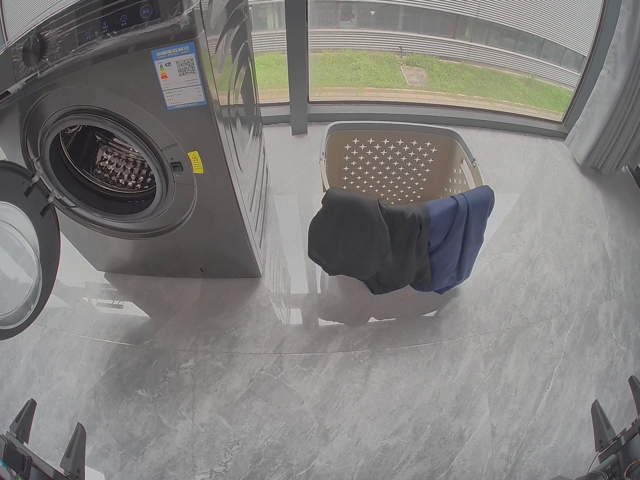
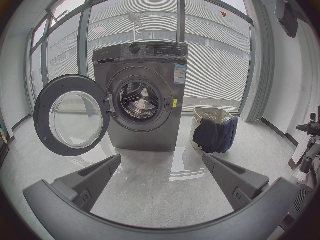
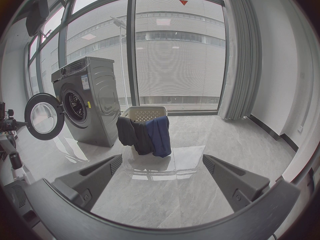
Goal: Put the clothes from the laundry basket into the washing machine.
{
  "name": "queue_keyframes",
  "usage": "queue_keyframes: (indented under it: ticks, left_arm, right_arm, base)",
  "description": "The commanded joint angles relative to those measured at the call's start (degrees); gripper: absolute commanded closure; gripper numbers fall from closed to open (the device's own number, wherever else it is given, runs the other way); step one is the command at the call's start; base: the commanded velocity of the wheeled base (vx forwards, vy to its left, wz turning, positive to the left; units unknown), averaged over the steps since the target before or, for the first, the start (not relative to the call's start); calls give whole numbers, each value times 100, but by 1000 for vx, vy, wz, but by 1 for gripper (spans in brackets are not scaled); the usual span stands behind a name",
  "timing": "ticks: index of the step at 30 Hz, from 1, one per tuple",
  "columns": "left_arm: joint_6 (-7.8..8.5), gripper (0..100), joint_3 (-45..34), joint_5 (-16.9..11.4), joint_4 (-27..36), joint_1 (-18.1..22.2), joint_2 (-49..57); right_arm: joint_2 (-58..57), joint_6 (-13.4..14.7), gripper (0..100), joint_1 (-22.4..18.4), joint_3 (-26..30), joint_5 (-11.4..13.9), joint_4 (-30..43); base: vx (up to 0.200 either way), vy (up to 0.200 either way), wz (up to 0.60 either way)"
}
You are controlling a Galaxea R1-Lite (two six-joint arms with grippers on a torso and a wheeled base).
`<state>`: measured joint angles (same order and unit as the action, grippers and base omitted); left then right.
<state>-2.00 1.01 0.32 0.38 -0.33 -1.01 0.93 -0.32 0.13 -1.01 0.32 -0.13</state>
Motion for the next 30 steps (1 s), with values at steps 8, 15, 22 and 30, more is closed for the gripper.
queue_keyframes:
  ticks: [8, 15, 22, 30]
  left_arm:
    - [7, 0, -84, 3, -3, -20, 22]
    - [-2, 0, -84, 3, -3, -20, 22]
    - [-2, 0, -84, 3, -3, -20, 31]
    - [-2, 0, -84, 3, -3, -20, 31]
  right_arm:
    - [-93, -3, 0, 4, 92, 3, -4]
    - [-93, -3, 0, 4, 101, 3, -4]
    - [-93, -3, 0, 4, 92, 3, -4]
    - [-93, -3, 0, 4, 92, 3, -4]
  base:
    - [0, -150, 0]
    - [0, -86, 0]
    - [57, 0, 0]
    - [175, 0, 0]
